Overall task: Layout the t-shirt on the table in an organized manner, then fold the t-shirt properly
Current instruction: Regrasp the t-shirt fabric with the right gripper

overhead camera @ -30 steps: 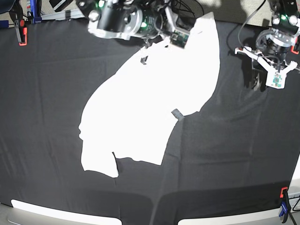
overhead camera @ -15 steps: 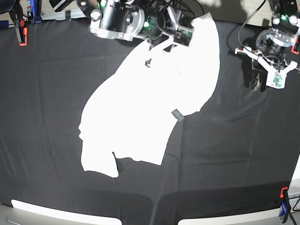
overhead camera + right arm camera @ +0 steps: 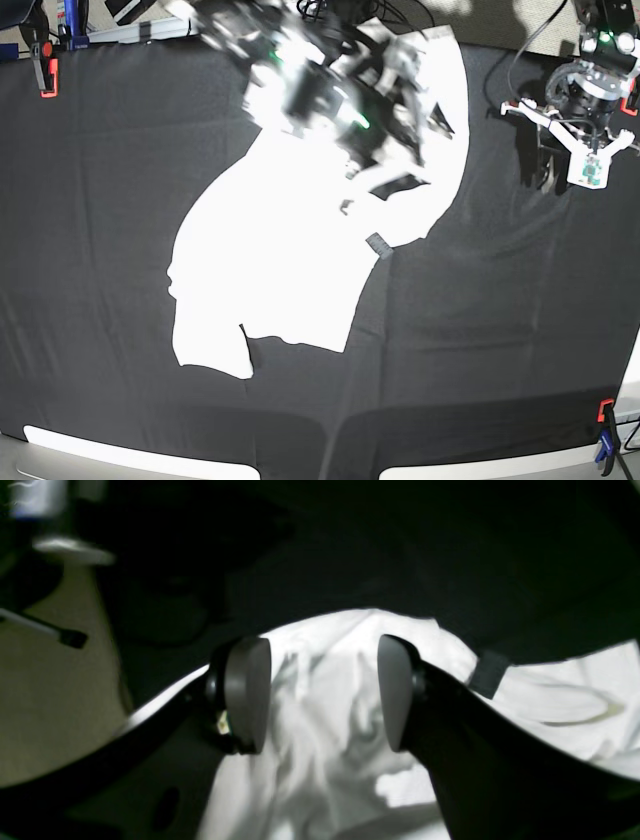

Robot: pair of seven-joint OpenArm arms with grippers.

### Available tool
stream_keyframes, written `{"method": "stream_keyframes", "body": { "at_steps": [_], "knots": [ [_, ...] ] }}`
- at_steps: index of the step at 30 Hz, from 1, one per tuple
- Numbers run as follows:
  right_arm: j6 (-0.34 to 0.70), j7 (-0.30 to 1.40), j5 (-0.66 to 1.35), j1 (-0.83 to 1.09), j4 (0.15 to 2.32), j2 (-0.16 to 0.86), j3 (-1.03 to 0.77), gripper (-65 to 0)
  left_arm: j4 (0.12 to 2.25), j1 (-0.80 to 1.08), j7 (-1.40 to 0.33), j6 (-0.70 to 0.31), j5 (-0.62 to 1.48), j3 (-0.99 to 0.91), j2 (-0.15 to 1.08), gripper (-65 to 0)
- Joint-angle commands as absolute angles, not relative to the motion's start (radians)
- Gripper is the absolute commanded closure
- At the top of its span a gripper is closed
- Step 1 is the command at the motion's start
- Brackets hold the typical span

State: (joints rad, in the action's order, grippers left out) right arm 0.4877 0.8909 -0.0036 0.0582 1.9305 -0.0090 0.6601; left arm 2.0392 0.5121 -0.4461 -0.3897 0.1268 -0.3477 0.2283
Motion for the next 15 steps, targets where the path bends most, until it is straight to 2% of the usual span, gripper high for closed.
{"method": "stream_keyframes", "body": {
  "at_steps": [1,8,15],
  "knots": [
    [0.485,0.888,0.002,0.023,1.903,-0.035,0.659,-33.2,2.056,0.513,-0.423,-0.382,0.132,-0.353,0.233,-13.0],
    [0.455,0.986,-0.002,-0.130,1.617,-0.157,0.666,-33.1,2.056,0.513,-0.419,-0.381,0.132,-0.353,0.234,-13.0],
    [0.418,1.085,-0.030,-0.187,1.522,-0.157,0.710,-33.1,2.056,0.512,-0.418,-0.381,0.132,-0.353,0.234,-13.0]
  ]
}}
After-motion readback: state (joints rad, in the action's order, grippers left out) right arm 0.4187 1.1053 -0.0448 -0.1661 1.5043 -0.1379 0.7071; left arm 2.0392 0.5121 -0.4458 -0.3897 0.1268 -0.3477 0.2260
